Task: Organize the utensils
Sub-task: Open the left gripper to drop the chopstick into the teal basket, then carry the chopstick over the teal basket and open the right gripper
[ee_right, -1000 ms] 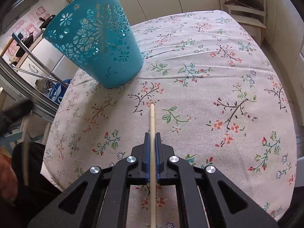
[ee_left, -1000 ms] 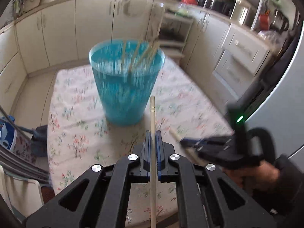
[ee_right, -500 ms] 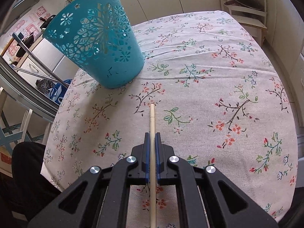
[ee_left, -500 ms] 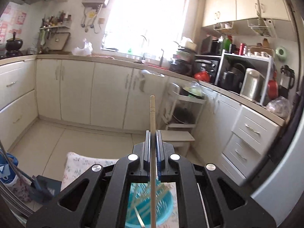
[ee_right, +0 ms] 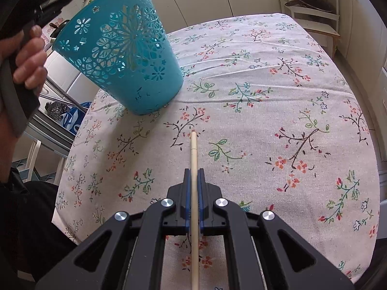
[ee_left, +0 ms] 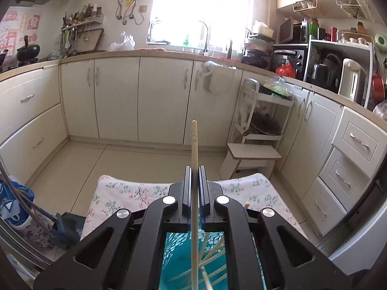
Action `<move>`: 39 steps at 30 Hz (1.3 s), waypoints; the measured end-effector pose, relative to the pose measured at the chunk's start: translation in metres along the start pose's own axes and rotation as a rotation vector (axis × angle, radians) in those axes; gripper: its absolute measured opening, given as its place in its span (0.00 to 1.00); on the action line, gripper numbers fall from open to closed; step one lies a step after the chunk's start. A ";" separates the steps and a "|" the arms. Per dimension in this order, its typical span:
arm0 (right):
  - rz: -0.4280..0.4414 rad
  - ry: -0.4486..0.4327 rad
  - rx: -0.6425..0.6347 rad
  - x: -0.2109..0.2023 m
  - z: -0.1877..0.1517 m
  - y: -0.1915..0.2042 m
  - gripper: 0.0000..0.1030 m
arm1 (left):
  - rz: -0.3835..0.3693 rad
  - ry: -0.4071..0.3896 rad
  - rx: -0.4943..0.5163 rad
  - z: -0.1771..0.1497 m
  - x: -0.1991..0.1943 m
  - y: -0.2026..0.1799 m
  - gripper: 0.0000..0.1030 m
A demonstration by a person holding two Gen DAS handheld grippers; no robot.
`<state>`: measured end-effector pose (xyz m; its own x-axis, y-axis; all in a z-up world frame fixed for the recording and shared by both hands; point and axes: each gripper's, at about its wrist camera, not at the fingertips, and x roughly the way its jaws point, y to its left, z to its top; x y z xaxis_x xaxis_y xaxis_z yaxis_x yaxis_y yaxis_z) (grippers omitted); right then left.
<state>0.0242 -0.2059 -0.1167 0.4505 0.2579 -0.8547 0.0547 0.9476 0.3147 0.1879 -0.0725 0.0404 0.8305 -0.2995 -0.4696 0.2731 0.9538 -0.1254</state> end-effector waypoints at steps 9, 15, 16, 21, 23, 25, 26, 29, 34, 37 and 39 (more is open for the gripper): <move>-0.002 -0.006 -0.006 0.000 -0.001 0.000 0.06 | -0.014 0.032 -0.001 -0.020 -0.014 0.011 0.08; 0.033 -0.003 0.034 -0.001 0.000 -0.008 0.06 | 0.028 -0.001 -0.026 -0.043 -0.063 0.027 0.42; 0.045 0.000 0.051 -0.001 0.000 -0.010 0.06 | 0.036 -0.006 -0.036 -0.048 -0.070 0.032 0.45; 0.105 -0.042 0.135 -0.013 0.003 -0.025 0.06 | 0.071 0.029 -0.154 -0.096 -0.095 0.063 0.51; 0.131 -0.086 0.157 -0.024 0.007 -0.028 0.06 | 0.092 0.104 -0.186 -0.117 -0.084 0.072 0.51; 0.163 -0.151 0.169 -0.040 0.011 -0.028 0.06 | 0.099 0.152 -0.191 -0.130 -0.073 0.074 0.51; 0.174 -0.187 0.171 -0.050 0.014 -0.027 0.06 | 0.104 0.172 -0.178 -0.134 -0.067 0.073 0.51; 0.200 -0.290 0.163 -0.082 0.024 -0.020 0.06 | 0.097 0.230 -0.190 -0.146 -0.054 0.073 0.51; 0.223 -0.421 0.105 -0.131 0.053 0.000 0.06 | 0.073 0.332 -0.230 -0.166 -0.034 0.076 0.52; 0.229 -0.475 0.058 -0.152 0.078 0.016 0.06 | 0.071 0.364 -0.218 -0.172 -0.028 0.072 0.52; 0.229 -0.503 0.028 -0.163 0.098 0.027 0.06 | 0.067 0.380 -0.213 -0.177 -0.025 0.070 0.52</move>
<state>0.0397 -0.2410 0.0714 0.8237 0.3279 -0.4626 -0.0737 0.8708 0.4861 0.1008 0.0064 -0.1116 0.5944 -0.2444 -0.7661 0.0856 0.9665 -0.2419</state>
